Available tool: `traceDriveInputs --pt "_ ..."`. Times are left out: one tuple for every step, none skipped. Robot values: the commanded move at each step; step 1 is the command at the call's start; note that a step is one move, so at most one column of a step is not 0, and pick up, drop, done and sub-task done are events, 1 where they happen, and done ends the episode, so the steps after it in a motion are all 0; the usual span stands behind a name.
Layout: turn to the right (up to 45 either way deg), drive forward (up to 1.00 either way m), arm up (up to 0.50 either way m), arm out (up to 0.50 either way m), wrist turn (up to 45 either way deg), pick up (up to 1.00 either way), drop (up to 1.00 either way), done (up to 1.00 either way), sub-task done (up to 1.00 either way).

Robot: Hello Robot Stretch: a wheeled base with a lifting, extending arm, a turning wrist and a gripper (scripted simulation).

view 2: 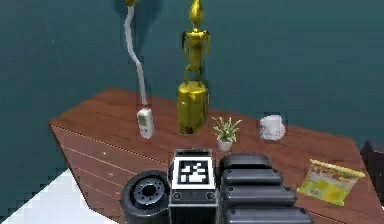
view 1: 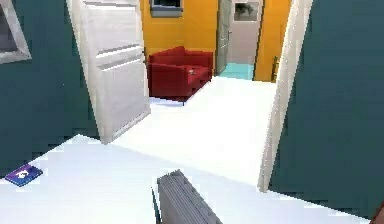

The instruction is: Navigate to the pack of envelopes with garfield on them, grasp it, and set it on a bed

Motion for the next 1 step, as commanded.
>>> traceDriveInputs --pt "-45.0 0.0 0.0 0.0 0.0 0.0 0.0 0.0 0.0"
